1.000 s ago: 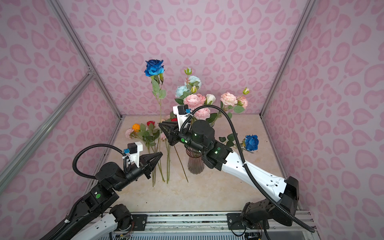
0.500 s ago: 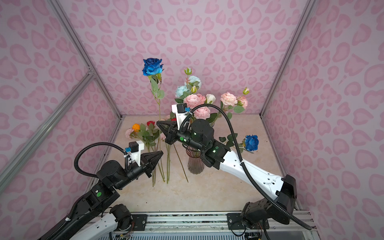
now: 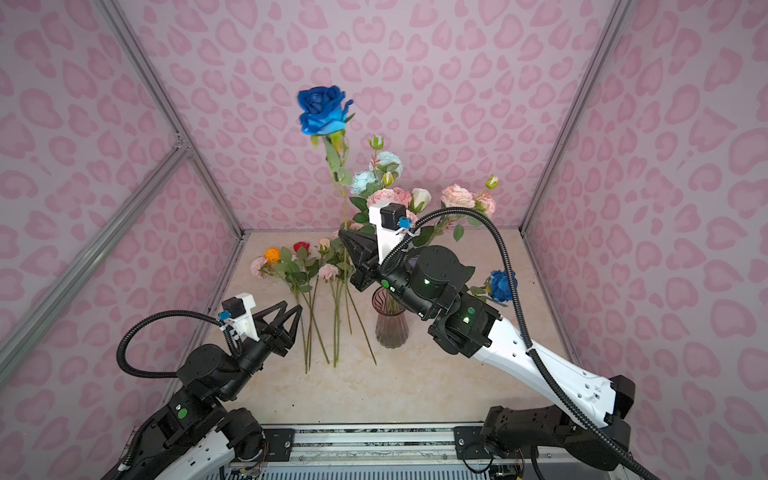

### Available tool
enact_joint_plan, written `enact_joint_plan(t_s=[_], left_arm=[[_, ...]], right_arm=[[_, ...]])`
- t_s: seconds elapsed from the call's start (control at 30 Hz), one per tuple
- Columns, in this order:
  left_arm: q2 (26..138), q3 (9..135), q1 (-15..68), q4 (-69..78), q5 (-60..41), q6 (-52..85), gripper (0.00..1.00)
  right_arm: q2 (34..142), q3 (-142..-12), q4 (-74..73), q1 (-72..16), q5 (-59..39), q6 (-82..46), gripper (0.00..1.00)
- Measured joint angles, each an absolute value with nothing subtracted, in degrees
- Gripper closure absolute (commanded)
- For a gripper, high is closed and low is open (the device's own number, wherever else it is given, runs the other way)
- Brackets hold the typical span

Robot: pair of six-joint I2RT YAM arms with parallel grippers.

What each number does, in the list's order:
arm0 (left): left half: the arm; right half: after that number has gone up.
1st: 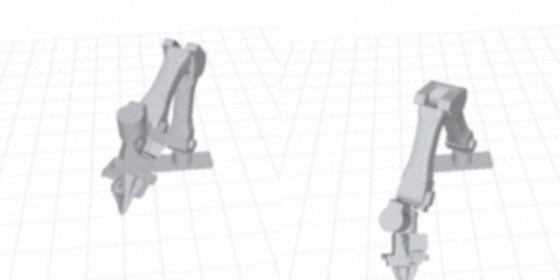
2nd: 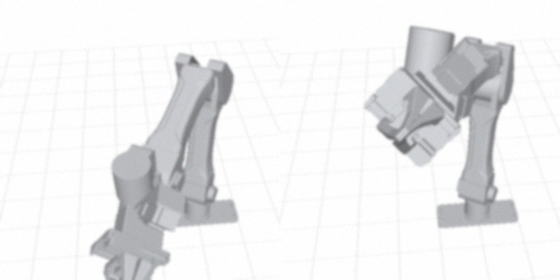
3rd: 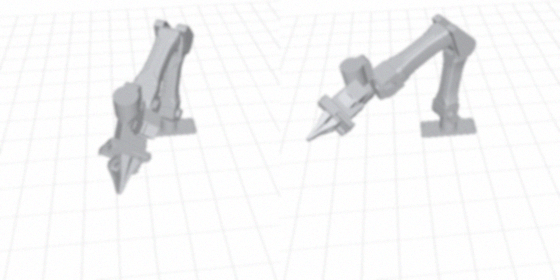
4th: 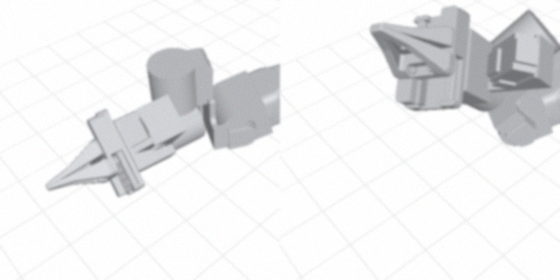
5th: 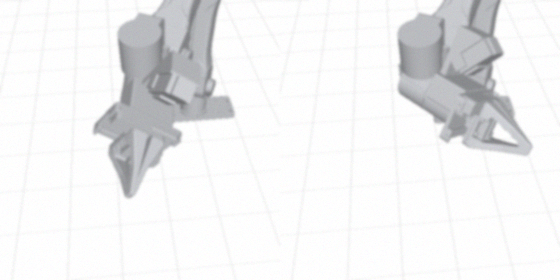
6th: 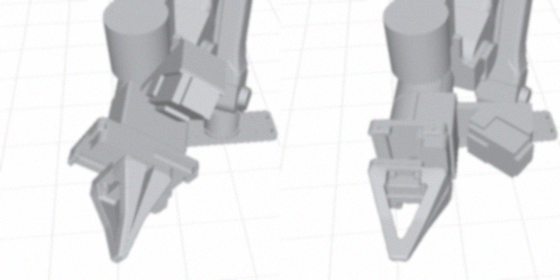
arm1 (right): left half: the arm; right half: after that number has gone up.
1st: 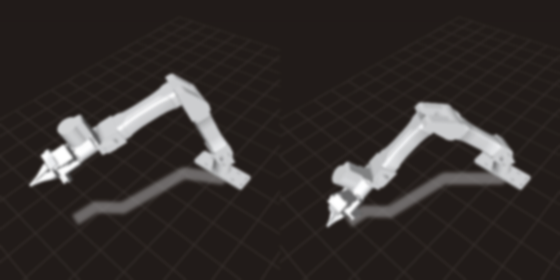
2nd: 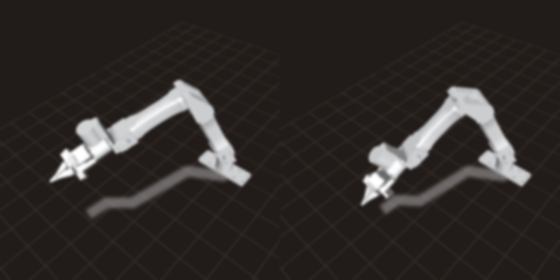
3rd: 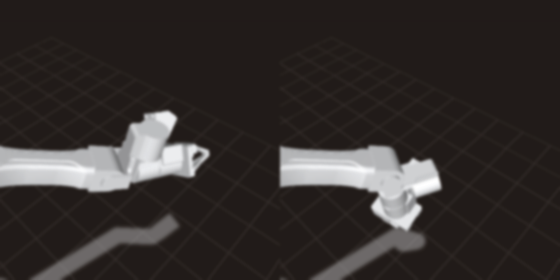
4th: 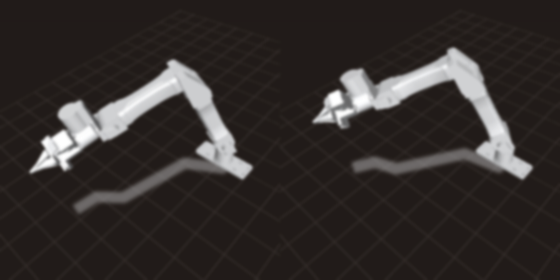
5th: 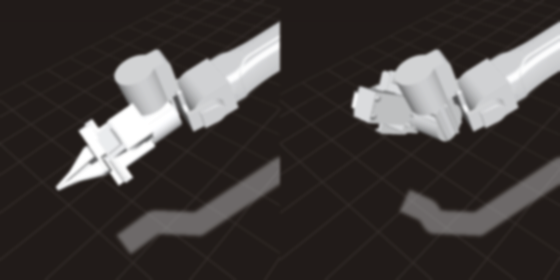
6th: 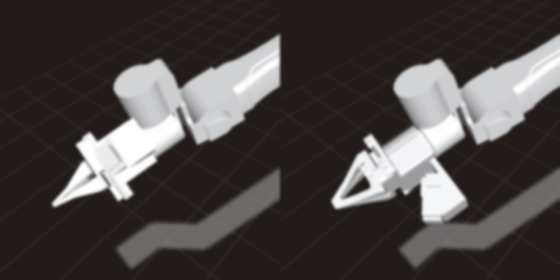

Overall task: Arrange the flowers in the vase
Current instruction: 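Carry the blue rose with right gripper over the mauve vase while left gripper releases, then lower the blue rose stem into the mauve vase with right gripper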

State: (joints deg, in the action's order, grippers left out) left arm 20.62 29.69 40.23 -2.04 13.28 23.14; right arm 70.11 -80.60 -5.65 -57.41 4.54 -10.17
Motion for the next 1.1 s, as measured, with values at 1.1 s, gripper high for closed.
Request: enact_joint_plan(t_s=[1.1], left_arm=[[20.7, 27.1, 40.2, -3.2, 17.0, 26.2, 0.44]], right_arm=[[64.1, -57.6, -16.9, -52.8, 20.3, -6.4, 0.97]])
